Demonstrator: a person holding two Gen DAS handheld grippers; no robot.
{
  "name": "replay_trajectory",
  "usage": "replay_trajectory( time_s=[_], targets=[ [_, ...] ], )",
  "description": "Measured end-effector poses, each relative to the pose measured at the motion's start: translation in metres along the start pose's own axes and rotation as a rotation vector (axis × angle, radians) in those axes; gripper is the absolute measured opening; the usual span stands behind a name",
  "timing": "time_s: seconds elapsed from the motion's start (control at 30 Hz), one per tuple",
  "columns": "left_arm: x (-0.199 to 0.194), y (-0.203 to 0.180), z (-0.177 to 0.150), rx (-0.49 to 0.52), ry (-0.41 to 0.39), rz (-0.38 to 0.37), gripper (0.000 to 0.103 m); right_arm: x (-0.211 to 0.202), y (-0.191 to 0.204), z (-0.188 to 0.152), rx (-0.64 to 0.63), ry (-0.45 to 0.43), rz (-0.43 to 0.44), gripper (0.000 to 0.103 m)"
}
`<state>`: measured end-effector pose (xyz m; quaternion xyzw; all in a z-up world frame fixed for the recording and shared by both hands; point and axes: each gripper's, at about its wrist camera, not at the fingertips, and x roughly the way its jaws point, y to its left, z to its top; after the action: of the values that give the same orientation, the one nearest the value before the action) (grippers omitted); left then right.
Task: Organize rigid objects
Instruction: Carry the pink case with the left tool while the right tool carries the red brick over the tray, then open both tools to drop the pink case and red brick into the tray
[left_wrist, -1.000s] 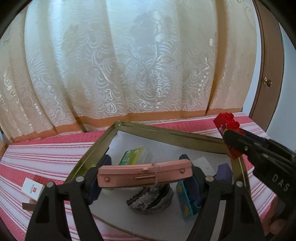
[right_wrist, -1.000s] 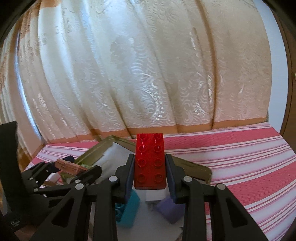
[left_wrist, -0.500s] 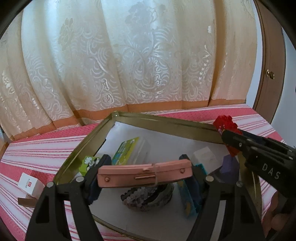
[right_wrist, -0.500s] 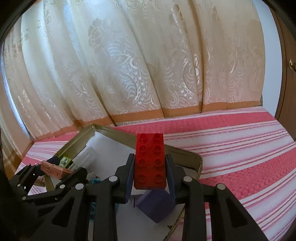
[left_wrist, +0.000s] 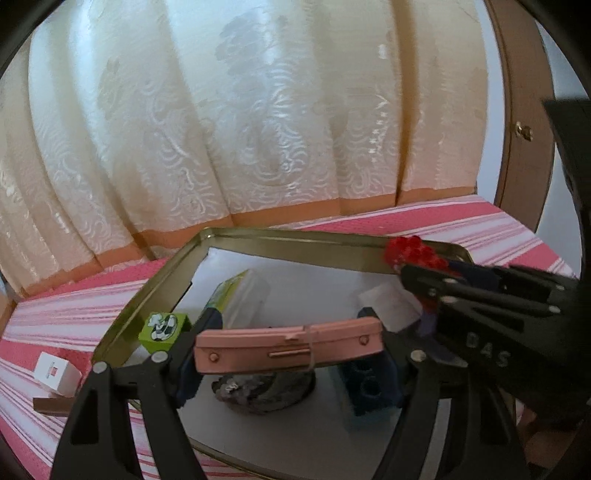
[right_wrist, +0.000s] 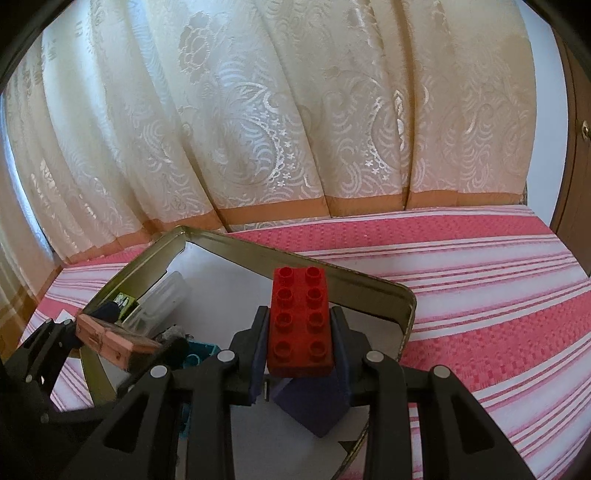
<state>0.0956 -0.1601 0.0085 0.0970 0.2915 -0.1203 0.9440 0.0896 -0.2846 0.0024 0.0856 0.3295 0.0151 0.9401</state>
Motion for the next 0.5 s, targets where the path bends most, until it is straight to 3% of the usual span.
replay_trajectory(
  time_s=[0.1,0.5],
  targets=[
    [-0.002,-0.0059,-0.0037,0.037,-0.024,0.04,0.076,0.0009,0.0025,-0.0001,-0.015,-0.001,-0.008,0.034],
    [-0.001,0.0003,-0.006,-0.014,-0.017,0.003,0.076,0.0042,0.0041,0.0,-0.013,0.022,0.002,0.034]
  ],
)
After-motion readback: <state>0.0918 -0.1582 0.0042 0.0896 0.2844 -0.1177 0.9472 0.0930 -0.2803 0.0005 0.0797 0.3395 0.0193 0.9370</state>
